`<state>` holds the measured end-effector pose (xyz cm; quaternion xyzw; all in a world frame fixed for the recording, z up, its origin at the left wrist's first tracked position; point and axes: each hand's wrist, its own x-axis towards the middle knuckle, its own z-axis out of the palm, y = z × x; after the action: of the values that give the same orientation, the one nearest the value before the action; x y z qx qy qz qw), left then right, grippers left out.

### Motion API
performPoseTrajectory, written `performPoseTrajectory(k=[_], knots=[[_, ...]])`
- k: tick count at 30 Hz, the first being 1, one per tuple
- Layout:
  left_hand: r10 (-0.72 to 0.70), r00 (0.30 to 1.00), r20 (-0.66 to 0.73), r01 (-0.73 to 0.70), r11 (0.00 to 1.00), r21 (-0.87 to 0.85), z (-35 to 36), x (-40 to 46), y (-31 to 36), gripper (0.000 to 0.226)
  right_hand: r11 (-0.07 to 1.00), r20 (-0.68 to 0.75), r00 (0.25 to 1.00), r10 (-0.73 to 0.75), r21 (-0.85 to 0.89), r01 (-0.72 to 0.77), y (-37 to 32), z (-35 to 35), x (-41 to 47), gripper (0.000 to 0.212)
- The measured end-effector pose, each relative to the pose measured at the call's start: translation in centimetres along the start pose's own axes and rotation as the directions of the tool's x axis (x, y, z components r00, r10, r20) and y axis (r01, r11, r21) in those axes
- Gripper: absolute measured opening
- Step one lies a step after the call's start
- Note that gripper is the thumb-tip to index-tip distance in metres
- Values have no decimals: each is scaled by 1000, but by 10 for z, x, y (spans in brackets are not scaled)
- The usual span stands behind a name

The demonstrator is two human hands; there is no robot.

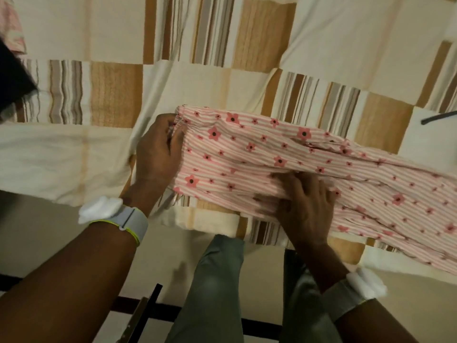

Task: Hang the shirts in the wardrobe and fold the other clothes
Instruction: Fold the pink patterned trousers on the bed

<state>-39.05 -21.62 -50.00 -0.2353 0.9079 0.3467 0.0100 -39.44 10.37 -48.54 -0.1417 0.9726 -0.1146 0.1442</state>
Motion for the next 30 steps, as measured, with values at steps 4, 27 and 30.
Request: performPoseTrajectory(k=[4, 27, 30], knots=[[-98, 980, -170, 110, 992, 59, -8, -10, 30, 41, 981, -75, 986, 152, 133, -141, 37, -27, -21, 47], [343, 741, 577, -525, 832, 180, 22, -58, 55, 30, -815, 689, 546, 477, 579, -18, 85, -53, -53, 32], [358, 674, 646, -588, 789, 176, 18, -53, 51, 27, -840, 712, 499, 494, 538, 64, 115, -52, -68, 29]])
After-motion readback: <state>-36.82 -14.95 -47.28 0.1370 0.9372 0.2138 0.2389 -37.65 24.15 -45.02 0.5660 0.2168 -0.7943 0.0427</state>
